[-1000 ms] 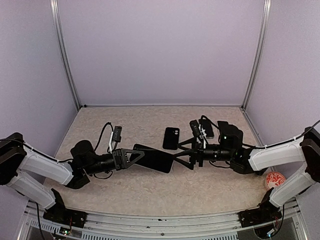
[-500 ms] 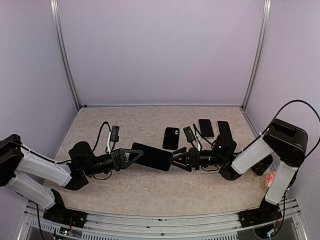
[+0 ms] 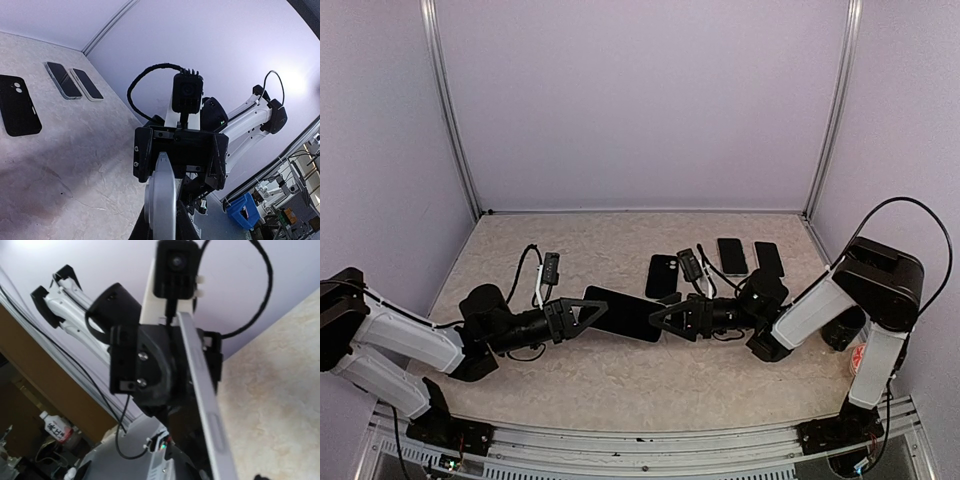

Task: Put the phone into the phone case
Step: Pass from the left arm to the right

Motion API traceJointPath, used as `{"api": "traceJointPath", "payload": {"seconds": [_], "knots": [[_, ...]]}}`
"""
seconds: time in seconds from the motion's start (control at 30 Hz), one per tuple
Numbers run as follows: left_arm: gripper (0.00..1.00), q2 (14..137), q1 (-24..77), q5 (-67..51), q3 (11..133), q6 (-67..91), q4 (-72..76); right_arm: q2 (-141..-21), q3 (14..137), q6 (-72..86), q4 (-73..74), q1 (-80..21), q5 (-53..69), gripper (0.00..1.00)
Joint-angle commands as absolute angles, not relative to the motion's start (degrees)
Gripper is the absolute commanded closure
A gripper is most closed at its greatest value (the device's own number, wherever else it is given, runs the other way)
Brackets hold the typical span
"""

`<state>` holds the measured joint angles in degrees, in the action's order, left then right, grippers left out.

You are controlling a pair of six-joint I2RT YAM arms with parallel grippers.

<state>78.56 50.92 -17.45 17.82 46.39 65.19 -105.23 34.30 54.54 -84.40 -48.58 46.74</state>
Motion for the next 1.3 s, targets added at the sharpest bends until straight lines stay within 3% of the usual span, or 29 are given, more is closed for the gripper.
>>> {"api": "traceJointPath", "payload": {"seconds": [0.0,0.3,0.53,0.7,0.83,1.03,1.2,1.27], "knots": [[1.00,78.67,51.50,-16.30,19.22,45.70,70.92,-106.49,36.13,56.16,-87.74,-50.03,47.94,0.22],[1.00,78.34,52.09,-14.22,18.99,45.01,71.35,-107.97,37.44,57.45,-89.20,-51.88,48.05,0.25],[1.00,79.04,52.69,-13.15,18.98,45.00,71.81,-109.27,38.07,59.41,-91.86,-52.46,48.37,0.35],[1.00,80.09,52.82,-12.98,19.06,45.49,72.80,-110.10,38.32,60.73,-93.77,-52.65,48.60,0.49],[1.00,80.03,52.79,-12.37,18.83,45.38,72.52,-110.68,38.41,61.82,-95.27,-52.65,49.02,0.73],[1.00,79.97,52.81,-11.85,18.45,45.43,72.21,-110.75,38.58,62.03,-95.36,-52.56,49.43,1.00],[0.97,80.14,52.82,-11.91,18.37,45.62,72.47,-110.57,38.84,62.23,-95.32,-52.49,49.65,1.00],[0.91,80.24,52.78,-11.80,18.37,45.69,72.37,-110.49,38.86,62.30,-95.20,-52.47,49.74,1.00]]}}
